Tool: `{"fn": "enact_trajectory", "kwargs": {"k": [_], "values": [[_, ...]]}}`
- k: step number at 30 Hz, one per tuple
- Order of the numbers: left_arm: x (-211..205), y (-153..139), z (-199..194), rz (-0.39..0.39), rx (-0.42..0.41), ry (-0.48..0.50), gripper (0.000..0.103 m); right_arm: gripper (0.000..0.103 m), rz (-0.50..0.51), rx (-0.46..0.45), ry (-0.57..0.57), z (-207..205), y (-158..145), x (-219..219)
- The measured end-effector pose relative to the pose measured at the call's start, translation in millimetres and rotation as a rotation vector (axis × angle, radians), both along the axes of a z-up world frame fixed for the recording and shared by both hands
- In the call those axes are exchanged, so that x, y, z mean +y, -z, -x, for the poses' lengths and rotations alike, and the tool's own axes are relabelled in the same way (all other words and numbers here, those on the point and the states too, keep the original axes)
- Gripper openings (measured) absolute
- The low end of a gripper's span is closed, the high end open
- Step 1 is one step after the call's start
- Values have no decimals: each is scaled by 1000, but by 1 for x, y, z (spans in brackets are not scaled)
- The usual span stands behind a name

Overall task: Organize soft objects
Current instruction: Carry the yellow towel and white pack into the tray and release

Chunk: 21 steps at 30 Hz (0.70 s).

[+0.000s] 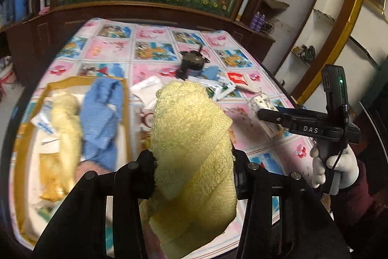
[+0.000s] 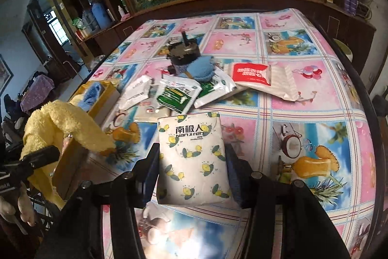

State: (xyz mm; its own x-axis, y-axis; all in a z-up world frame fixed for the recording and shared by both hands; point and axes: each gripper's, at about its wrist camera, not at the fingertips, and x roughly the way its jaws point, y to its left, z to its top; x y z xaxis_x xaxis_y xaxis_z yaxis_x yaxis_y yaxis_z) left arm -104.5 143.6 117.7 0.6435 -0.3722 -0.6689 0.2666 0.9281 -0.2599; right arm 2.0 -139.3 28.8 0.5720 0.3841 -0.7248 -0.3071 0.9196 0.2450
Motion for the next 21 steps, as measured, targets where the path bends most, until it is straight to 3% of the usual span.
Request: {"fn": "enact_trajectory", "kwargs": {"k": [5, 10, 16, 21], "values": [[68, -17, 22, -77, -44, -177, 45, 51, -71, -12, -98, 10, -19, 36], [111, -2, 12, -94, -23, -303, 45, 51, -138, 25, -198, 8, -23, 85], [127, 33, -33, -153, 42, -350, 45, 51, -157, 68, -315, 13, -16, 154], [146, 56, -57, -150, 96, -383, 46, 51, -154, 124, -394, 15, -1, 209]]}}
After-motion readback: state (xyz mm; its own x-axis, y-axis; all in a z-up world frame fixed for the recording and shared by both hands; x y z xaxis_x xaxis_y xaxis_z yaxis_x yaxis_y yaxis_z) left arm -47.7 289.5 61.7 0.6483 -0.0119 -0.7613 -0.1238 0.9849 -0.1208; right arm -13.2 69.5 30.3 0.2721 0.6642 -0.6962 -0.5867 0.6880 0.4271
